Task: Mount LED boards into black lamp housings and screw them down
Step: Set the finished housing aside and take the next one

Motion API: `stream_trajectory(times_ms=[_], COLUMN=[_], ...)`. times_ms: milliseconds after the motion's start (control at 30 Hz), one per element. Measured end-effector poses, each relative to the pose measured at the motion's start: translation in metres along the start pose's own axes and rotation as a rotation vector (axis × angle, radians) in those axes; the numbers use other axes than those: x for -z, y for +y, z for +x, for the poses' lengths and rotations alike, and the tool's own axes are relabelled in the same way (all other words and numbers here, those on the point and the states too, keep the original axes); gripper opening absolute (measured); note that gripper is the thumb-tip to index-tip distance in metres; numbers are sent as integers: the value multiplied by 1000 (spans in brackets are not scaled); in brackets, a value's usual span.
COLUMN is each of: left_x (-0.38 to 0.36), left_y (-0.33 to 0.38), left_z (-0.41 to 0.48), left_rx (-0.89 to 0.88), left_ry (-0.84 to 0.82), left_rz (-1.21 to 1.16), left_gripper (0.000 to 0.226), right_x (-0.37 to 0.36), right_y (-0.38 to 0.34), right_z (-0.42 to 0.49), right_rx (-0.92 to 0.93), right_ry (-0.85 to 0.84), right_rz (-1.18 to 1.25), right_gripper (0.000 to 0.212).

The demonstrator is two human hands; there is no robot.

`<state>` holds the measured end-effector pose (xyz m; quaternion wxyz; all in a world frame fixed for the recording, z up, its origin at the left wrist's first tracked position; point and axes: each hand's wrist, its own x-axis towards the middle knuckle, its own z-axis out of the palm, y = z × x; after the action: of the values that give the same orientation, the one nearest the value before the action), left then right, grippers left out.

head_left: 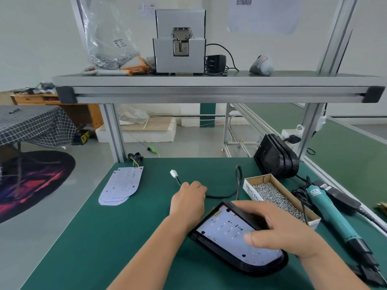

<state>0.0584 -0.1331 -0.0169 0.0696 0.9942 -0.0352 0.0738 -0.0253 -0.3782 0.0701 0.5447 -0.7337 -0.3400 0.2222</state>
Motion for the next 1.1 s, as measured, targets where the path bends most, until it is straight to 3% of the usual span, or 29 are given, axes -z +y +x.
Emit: stream_trajectory(times_ms=[200, 400, 600, 733, 800, 867, 967, 1100], left_x=[8, 12, 35, 43, 45, 43, 33, 29], left_y=[0, 15, 35, 43, 45, 45, 44, 42], left_z=[-15, -42, -68, -85, -89, -93, -97, -94], left_rx=[7, 85, 105, 136, 172, 136, 10, 14], left_ry=[9, -131, -208, -288, -361, -342, -217, -147], left_rz=[-68, -441, -1209, -1658, -1879, -1937, -1854, -1802], left_gripper=[19, 19, 41, 38, 63, 82, 71, 62], right_x=[5, 0, -2, -3, -6, -7, -4, 4], right_y=[21, 39, 47, 50, 54, 55, 54, 52], right_z=[6, 16, 27, 32, 35, 37, 36, 31], right_rx=[108, 168, 184, 166, 138, 99, 55, 7], right_ry=[173, 462, 664, 749, 796, 815, 764, 733], right_rz=[188, 301, 489, 345, 295, 286, 216, 28], right_gripper=[60, 49, 31, 35, 37, 33, 29, 22])
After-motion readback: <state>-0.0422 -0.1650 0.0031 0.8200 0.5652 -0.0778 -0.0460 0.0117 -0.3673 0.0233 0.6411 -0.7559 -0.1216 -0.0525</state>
